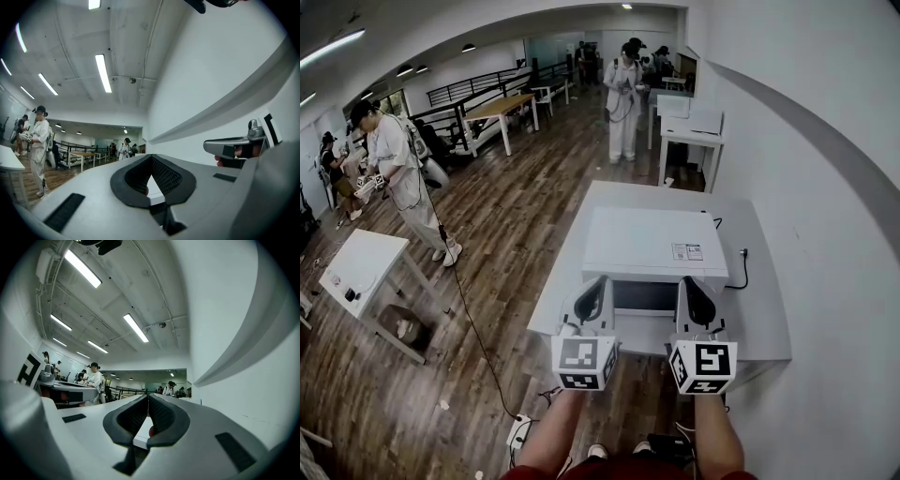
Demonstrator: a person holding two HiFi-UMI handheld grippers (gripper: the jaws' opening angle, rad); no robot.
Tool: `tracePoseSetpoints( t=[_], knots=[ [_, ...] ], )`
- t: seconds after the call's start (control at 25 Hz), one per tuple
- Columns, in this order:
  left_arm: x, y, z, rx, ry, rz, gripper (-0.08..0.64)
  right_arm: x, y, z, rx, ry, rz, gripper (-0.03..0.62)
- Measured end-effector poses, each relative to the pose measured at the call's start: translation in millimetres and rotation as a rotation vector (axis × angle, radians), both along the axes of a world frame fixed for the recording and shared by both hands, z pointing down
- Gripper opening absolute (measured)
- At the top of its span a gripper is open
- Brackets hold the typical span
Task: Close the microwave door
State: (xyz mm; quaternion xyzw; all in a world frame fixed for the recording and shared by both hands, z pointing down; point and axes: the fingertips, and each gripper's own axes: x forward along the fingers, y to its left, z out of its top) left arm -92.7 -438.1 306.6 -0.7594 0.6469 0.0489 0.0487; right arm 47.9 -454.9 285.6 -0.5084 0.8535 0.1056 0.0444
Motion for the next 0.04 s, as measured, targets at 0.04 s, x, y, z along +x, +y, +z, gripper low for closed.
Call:
tracePoseSetpoints(
  t=[0.04],
  knots=[
    [0.6,-1.8,-0.3,0.002,0.000,0.000,0.026,0.9,-1.7,0.5,0.000,0.001,0.002,0.028]
  ],
)
